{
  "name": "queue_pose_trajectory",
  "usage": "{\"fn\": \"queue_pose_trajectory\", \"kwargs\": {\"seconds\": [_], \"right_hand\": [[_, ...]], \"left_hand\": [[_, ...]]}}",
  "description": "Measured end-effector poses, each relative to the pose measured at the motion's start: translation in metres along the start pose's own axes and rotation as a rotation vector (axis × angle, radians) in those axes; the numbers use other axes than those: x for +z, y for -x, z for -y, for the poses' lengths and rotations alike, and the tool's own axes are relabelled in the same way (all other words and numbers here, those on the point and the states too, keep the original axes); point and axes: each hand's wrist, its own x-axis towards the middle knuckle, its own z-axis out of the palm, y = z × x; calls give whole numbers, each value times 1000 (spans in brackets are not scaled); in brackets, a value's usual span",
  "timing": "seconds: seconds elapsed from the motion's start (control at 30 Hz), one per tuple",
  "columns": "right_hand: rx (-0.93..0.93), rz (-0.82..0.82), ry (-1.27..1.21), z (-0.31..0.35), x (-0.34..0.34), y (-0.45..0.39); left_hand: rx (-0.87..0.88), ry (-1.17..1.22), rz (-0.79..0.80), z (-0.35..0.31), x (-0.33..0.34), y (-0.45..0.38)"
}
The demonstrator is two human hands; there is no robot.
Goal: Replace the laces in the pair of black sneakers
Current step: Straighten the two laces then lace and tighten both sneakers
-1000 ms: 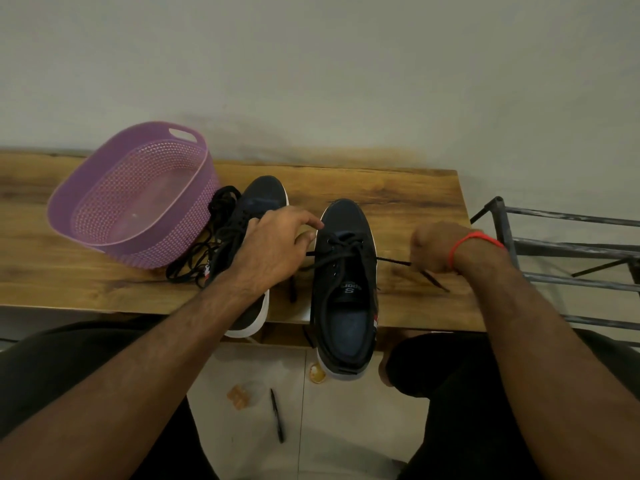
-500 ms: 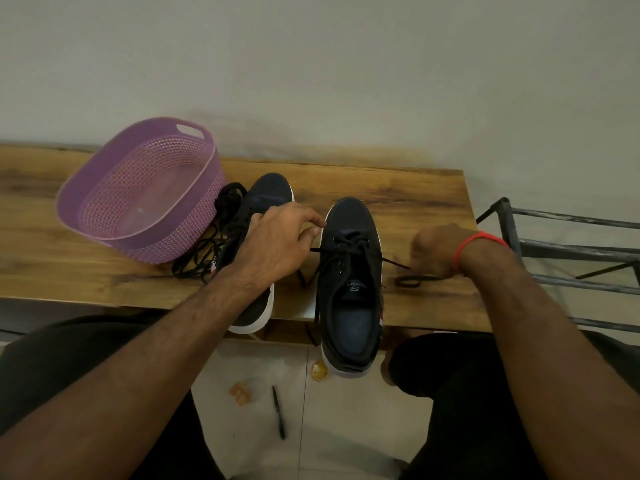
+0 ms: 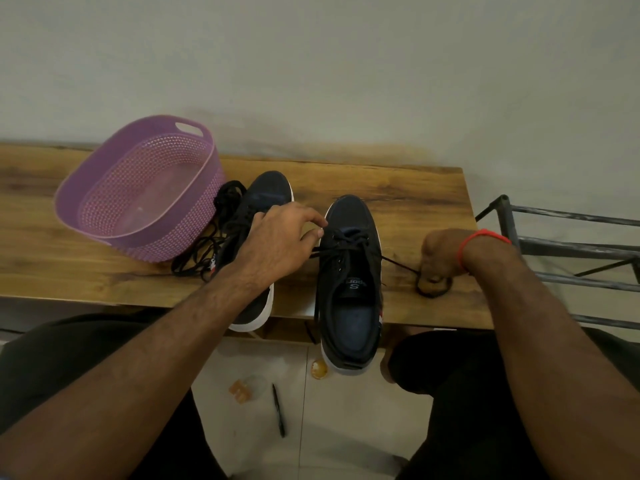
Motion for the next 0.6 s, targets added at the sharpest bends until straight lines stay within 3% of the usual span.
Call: {"fn": "queue_pose_trajectory", "kwargs": {"seconds": [0.1,0.23,0.3,0.37,0.5,0.6], "right_hand": [[0,-26,-63,-6,2,-1],[-343,-225,-399,13,-2,2],[-436,-268,-378,22,0,2],[-371,-246,-286,17,2,-4],[-6,35,-2,-7,5,-6],[-67,-40,-140,-7,4,-5]], "left_hand": [[5,8,-1,-3,0,0],[21,-2,15,-4,1,0],[24,-2,17,-1,2,1],[20,-1,23,2,2,1],[24,1,22,3,2,-1],[33,16,22,1,2,-1]]}}
